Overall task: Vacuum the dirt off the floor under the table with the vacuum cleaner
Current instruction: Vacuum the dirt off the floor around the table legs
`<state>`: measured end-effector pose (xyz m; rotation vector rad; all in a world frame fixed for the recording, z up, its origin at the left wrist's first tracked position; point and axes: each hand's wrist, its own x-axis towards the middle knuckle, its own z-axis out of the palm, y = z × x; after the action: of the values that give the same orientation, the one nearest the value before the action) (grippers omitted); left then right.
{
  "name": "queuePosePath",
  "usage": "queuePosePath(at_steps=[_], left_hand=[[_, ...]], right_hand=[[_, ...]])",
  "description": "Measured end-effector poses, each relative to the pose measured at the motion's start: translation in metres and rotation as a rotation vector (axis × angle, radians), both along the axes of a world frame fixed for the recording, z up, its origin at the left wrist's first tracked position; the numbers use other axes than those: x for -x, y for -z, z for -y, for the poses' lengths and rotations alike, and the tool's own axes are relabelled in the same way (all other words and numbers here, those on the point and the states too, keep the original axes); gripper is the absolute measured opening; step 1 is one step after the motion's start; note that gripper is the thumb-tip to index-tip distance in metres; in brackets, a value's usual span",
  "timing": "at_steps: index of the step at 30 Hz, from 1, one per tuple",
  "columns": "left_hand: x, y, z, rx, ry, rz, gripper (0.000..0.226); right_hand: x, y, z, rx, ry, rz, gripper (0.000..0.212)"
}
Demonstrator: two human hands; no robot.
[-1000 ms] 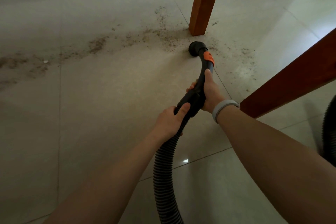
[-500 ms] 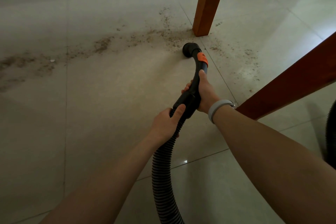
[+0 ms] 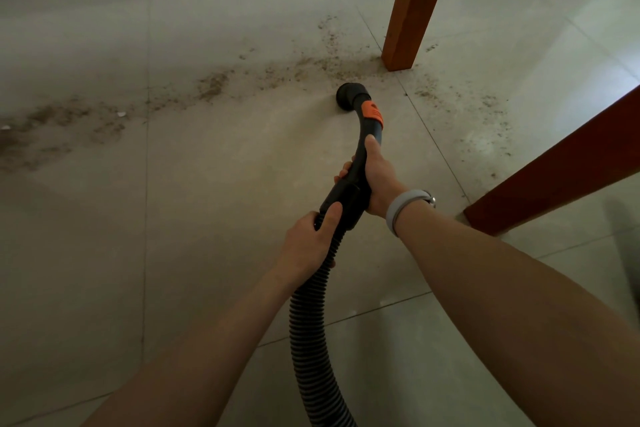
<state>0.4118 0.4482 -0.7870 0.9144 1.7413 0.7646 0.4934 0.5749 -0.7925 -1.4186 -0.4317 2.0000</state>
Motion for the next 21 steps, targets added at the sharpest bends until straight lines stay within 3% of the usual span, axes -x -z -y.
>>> queuePosePath(at_steps=[16,21], left_hand=[[0.03,0.013,0.023,0.024,-0.116,0.002,0.041],[0.037,0.016,0.029,0.02,-0.134,-0.008,0.04]], right_hand=[[0.05,-0.003,0.019,-0.05,-0.109,0.131,0.031],[0.06,-0.003,0.023,-0.13,-0.183,0.281,0.025]])
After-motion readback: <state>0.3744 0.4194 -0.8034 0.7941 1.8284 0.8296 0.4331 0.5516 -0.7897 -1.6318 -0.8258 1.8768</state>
